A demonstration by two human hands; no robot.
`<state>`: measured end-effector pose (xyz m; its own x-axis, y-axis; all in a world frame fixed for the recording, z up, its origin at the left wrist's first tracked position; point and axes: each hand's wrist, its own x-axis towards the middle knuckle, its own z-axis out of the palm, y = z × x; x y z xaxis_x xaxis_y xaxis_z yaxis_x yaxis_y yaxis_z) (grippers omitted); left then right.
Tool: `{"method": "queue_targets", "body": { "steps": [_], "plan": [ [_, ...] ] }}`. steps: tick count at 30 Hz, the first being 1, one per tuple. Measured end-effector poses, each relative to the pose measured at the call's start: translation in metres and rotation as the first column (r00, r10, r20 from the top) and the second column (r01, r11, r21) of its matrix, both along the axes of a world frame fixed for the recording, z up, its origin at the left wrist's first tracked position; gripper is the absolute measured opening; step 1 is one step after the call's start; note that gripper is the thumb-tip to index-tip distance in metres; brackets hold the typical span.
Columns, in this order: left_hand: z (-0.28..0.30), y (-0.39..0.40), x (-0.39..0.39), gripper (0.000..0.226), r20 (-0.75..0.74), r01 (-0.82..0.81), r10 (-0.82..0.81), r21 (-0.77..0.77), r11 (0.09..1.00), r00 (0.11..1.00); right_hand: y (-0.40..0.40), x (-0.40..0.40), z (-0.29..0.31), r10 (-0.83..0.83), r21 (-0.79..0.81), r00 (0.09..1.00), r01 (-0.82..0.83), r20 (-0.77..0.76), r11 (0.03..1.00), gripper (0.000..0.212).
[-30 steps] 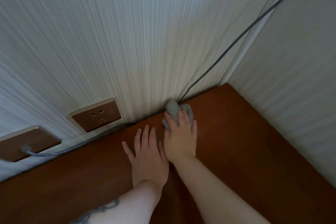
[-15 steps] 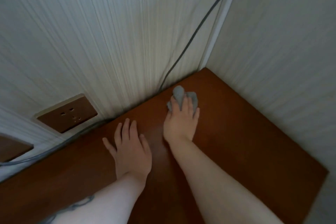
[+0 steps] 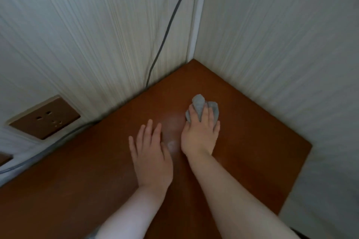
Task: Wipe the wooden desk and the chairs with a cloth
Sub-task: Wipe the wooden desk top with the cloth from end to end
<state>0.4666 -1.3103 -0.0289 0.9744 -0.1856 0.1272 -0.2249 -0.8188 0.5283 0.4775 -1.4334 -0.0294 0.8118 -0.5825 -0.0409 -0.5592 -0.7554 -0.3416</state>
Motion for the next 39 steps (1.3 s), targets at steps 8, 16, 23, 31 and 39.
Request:
{"method": "queue_targets", "body": {
  "steps": [8, 16, 23, 31, 39],
  "plan": [
    [-0.008, -0.020, 0.007, 0.051, -0.082, 0.072, -0.062, 0.124, 0.990, 0.995, -0.068, -0.103, -0.001, 0.595, -0.044, 0.803, -0.596, -0.027, 0.802, 0.047],
    [-0.007, -0.026, 0.008, 0.053, -0.125, 0.084, -0.055, 0.234, 0.969, 0.991, -0.030, -0.034, -0.006, -0.108, -0.038, 0.994, 0.109, 0.031, 0.993, 0.053],
    [-0.003, -0.033, -0.009, 0.049, -0.003, 0.281, -0.284, 0.162, 0.946, 0.959, -0.091, -0.163, -0.007, 0.453, -0.094, 0.891, -0.452, -0.016, 0.887, 0.047],
    [-0.003, -0.126, -0.056, 0.063, -0.070, 0.452, -0.447, 0.130, 0.882, 0.892, -0.097, -0.117, -0.010, -0.404, -0.063, 0.897, 0.420, 0.181, 0.905, 0.048],
    [-0.011, -0.128, -0.058, 0.051, -0.066, 0.404, -0.398, 0.178, 0.897, 0.915, -0.210, -0.209, -0.006, 0.362, -0.024, 0.932, -0.362, -0.004, 0.932, 0.048]
  ]
}}
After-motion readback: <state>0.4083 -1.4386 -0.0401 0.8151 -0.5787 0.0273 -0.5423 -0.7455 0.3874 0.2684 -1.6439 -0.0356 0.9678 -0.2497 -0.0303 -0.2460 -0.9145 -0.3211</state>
